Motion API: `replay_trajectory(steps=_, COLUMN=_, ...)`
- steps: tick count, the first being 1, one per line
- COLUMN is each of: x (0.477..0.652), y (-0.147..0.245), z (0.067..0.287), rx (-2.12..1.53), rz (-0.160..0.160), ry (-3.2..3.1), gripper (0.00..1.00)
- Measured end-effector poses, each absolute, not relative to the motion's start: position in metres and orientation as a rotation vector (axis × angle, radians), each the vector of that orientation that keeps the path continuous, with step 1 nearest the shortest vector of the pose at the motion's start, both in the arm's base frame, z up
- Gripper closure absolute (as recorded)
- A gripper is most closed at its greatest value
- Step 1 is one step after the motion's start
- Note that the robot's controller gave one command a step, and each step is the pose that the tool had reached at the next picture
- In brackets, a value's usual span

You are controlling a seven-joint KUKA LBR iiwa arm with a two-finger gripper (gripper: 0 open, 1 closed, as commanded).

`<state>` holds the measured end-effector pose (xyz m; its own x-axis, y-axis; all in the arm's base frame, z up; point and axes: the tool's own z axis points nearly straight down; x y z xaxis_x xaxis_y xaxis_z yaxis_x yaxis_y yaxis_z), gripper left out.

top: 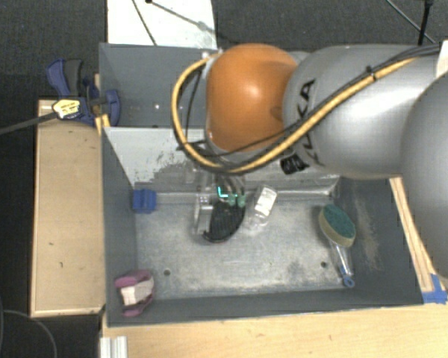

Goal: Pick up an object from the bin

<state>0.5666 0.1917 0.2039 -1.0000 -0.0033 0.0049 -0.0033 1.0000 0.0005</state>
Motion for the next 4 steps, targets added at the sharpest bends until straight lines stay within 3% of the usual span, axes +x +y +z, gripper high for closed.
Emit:
replay_trajectory(steps=1, x=0.535, y=0.109, z=0.137, rx=0.669, rz=0.002, ry=-3.067, gripper=0.00)
replay_trajectory(steps=2, x=0.577, y=0.101, z=0.071, rx=0.888, rz=-0.002, ry=-3.026, gripper=0.00)
replay_trajectory(steps=3, x=0.576, y=0.100, z=0.071, rx=0.874, rz=-0.002, ry=-3.024, gripper=1.00)
replay_trajectory(steps=4, x=0.559, y=0.114, z=0.177, rx=1.345, rz=0.001, ry=-2.848, gripper=1.00)
